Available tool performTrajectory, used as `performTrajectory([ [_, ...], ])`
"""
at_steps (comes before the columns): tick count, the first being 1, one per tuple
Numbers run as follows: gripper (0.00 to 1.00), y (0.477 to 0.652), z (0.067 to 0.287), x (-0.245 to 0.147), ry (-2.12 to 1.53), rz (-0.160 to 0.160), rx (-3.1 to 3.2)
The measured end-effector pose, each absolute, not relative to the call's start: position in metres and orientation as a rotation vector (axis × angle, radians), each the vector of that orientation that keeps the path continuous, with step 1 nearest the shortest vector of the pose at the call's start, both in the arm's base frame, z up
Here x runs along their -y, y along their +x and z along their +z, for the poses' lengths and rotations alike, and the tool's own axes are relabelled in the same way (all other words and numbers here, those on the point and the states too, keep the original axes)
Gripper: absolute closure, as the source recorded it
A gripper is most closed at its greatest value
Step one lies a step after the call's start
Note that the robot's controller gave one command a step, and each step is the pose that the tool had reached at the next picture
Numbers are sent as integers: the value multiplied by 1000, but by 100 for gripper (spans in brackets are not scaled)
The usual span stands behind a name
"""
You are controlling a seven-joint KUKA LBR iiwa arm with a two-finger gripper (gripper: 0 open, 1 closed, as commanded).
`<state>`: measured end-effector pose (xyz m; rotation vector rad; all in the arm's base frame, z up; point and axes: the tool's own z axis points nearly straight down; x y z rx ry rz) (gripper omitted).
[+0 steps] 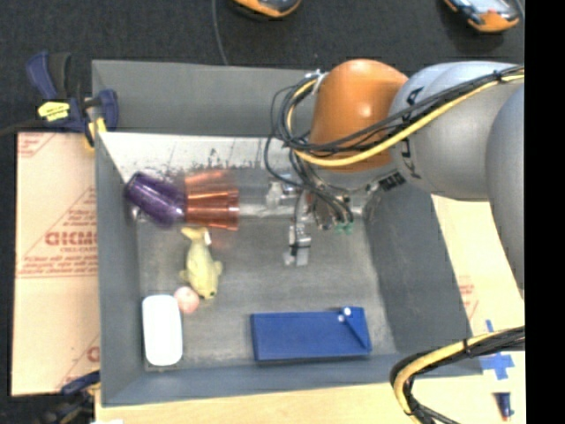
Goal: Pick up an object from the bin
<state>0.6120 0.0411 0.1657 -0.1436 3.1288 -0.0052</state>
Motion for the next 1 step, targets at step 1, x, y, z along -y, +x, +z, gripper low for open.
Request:
performTrajectory([
  [1,0,610,157,-69,-135,0,-3127],
])
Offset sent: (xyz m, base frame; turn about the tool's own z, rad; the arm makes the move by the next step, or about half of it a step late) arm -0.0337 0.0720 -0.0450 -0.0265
